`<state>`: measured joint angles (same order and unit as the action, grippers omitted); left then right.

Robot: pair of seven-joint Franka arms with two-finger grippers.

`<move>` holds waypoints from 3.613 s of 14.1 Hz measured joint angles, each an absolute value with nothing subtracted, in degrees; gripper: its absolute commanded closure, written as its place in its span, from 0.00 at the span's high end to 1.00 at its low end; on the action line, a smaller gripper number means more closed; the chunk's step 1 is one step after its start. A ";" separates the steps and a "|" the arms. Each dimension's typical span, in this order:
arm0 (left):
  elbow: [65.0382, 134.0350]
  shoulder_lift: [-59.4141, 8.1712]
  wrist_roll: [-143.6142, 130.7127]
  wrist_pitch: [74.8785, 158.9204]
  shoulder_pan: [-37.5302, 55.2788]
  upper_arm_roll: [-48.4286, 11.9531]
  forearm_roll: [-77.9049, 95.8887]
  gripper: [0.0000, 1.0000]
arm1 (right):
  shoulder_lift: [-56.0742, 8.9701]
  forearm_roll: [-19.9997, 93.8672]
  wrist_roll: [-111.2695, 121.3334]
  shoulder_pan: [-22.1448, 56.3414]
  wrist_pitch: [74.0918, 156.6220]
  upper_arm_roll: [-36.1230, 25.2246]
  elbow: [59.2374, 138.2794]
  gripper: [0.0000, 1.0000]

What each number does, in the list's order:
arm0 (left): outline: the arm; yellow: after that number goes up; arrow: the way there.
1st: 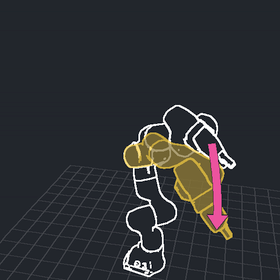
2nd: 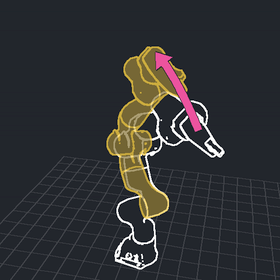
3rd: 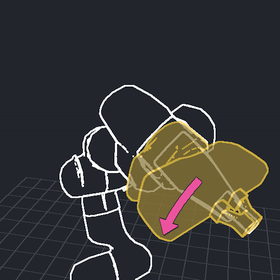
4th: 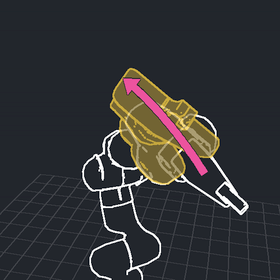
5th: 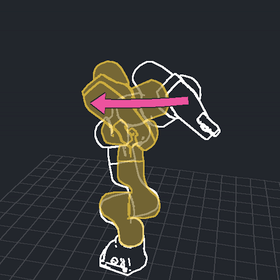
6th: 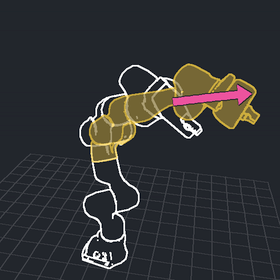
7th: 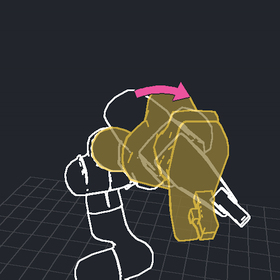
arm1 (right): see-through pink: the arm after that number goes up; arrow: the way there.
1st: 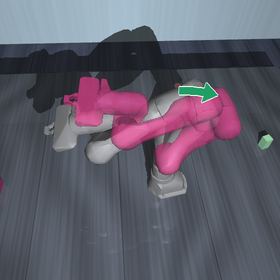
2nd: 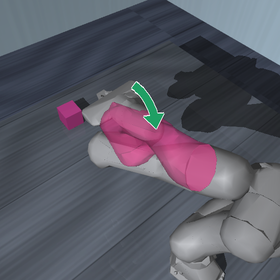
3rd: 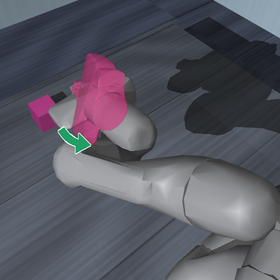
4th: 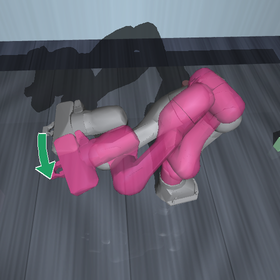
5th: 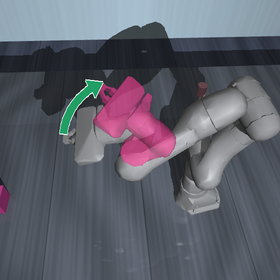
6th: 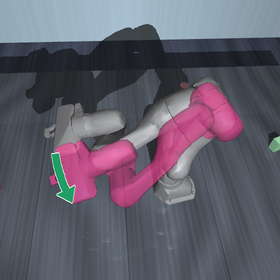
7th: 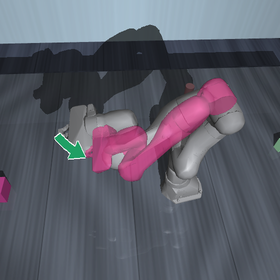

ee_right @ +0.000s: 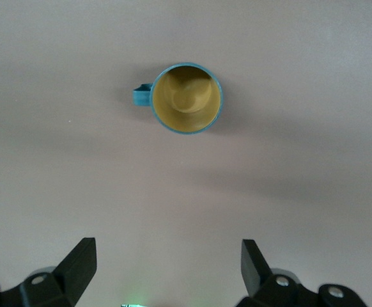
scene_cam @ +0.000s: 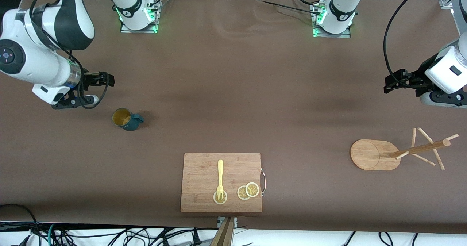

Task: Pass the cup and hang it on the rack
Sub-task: 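Lower the right gripper to the teal mug and grasp its rim, then carry the teal mug to mid-table with the right gripper while the left gripper approaches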

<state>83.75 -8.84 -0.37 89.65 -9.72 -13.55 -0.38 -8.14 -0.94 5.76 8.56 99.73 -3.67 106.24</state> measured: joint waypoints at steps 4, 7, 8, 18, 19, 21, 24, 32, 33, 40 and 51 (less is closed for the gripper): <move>83.75 -8.84 -0.37 89.65 -9.72 -13.55 -0.38 1.00 | -13.04 -0.95 10.43 7.49 107.55 -5.44 106.85 1.00; 83.75 -8.84 -0.37 89.65 -9.72 -13.55 -0.38 1.00 | -17.57 -0.95 10.80 6.73 113.09 -5.88 107.08 0.99; 83.75 -8.84 -0.37 89.65 -9.71 -13.55 -0.38 1.00 | -18.63 -0.95 10.82 6.65 114.45 -5.94 107.08 0.99; 83.74 -8.84 -0.37 89.65 -9.72 -13.55 -0.38 1.00 | -25.17 -0.94 10.85 6.70 122.71 -5.93 107.08 0.88; 83.74 -8.84 -0.37 89.65 -9.72 -13.55 -0.38 1.00 | -25.63 -0.94 10.85 6.71 123.50 -5.92 107.06 0.84; 83.74 -8.84 -0.37 89.65 -9.72 -13.55 -0.38 1.00 | -26.76 -0.93 10.85 6.72 124.99 -5.89 107.06 0.67; 83.74 -8.84 -0.37 89.65 -9.71 -13.55 -0.38 1.00 | -28.14 -0.90 10.80 6.81 125.83 -5.73 107.06 0.39; 83.74 -8.84 -0.37 89.65 -9.71 -13.55 -0.38 1.00 | -28.25 -0.87 6.85 7.02 125.41 -4.29 107.02 0.01; 83.74 -8.84 -0.37 89.65 -9.71 -13.55 -0.38 1.00 | -28.20 -0.85 6.69 7.01 125.00 -4.03 106.90 0.00; 83.74 -8.92 -0.37 89.65 -9.72 -13.53 -0.38 1.00 | -24.63 -0.82 5.37 7.29 116.52 2.54 102.77 0.00; 82.83 -10.31 -0.37 89.78 -10.19 -13.10 -0.38 1.00 | -26.77 -0.71 -28.02 26.04 108.93 9.91 89.73 0.00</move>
<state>82.83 -10.31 -0.37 89.78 -10.19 -13.10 -0.38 -26.77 -0.71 -28.02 26.04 108.93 9.91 89.73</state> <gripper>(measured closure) 0.000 0.956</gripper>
